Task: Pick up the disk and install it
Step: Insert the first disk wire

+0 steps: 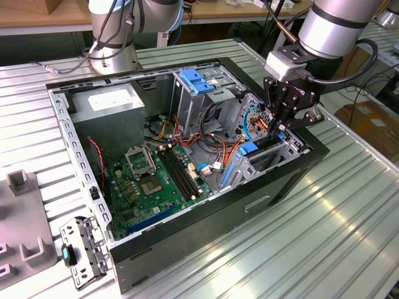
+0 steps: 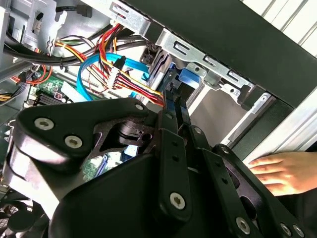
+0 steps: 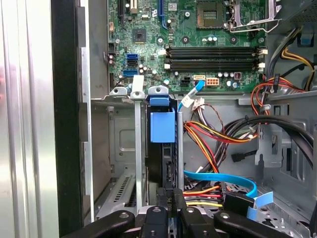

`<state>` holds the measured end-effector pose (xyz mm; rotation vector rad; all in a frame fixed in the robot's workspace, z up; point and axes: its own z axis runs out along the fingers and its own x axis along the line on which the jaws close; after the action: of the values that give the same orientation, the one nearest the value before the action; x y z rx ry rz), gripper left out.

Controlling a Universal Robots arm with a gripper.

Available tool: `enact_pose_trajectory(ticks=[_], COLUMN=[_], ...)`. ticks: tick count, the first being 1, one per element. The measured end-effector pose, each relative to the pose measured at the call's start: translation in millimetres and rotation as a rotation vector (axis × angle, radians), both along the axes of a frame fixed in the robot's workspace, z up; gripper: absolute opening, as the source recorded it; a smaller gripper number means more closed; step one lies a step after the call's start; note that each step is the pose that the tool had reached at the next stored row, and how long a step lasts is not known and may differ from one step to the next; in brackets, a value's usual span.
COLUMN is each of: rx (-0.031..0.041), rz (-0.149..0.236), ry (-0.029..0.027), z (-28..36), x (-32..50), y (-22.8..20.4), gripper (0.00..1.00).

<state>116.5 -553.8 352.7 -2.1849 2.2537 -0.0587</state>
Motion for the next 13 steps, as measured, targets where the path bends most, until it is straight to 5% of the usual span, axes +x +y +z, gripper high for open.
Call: enact_pose_trajectory(ticks=[13], rx=[0.0001], rz=[0.0], ry=[0.0], z=[-4.4], x=[-0.2], y=[0.4], gripper=[0.16])
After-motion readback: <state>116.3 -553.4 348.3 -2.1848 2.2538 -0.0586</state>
